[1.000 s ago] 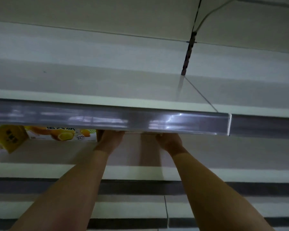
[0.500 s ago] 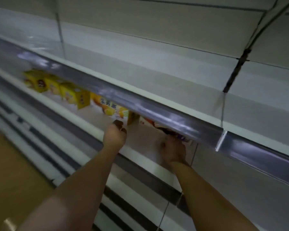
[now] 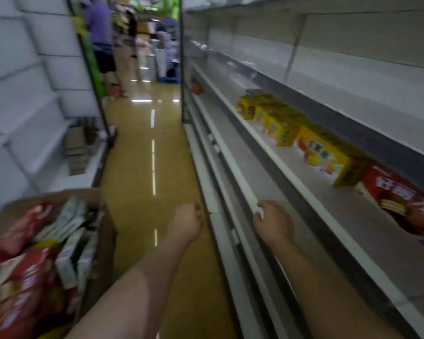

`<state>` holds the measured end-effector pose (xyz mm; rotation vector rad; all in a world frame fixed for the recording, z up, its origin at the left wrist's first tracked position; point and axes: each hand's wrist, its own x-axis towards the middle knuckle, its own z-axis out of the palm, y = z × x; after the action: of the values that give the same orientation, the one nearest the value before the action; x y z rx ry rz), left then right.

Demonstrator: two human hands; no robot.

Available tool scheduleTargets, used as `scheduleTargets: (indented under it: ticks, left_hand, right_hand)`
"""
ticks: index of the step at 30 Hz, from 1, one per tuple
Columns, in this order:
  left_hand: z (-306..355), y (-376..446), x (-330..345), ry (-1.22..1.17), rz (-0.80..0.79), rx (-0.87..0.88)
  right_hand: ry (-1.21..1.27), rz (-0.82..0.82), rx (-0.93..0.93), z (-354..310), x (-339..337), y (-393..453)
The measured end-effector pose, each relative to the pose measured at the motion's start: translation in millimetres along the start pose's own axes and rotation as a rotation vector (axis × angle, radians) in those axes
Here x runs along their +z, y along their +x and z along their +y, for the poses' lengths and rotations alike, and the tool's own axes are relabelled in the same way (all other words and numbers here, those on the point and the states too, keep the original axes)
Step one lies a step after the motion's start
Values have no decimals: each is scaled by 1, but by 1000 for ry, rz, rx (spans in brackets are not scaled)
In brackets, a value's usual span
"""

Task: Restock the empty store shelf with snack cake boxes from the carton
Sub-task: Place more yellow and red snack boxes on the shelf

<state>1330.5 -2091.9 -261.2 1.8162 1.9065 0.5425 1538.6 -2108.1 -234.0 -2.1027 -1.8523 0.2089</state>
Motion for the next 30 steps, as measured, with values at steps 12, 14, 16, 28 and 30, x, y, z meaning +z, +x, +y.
scheduleTargets:
  ticks: [12,14,16,28,30]
  left_hand:
    - [-199,-136,-102,30,303,-339]
    - [-226,-160,-115,44,326,-395]
    - [-253,-178,-124,43,357,-448]
    - [-378,-245,-162,-37,493,-786]
    - [-392,-247,-168,-26,489,-837]
  right_hand:
    - [-76,-292,-393,-195,106,-95]
    - [-96,-331,-456,-223,116,-113]
    - [-118,-363,-503,-248,125,-128]
    - [-125,-507,-781,-388,194,-175]
    - [-165,-514,-859,-409,208,-176]
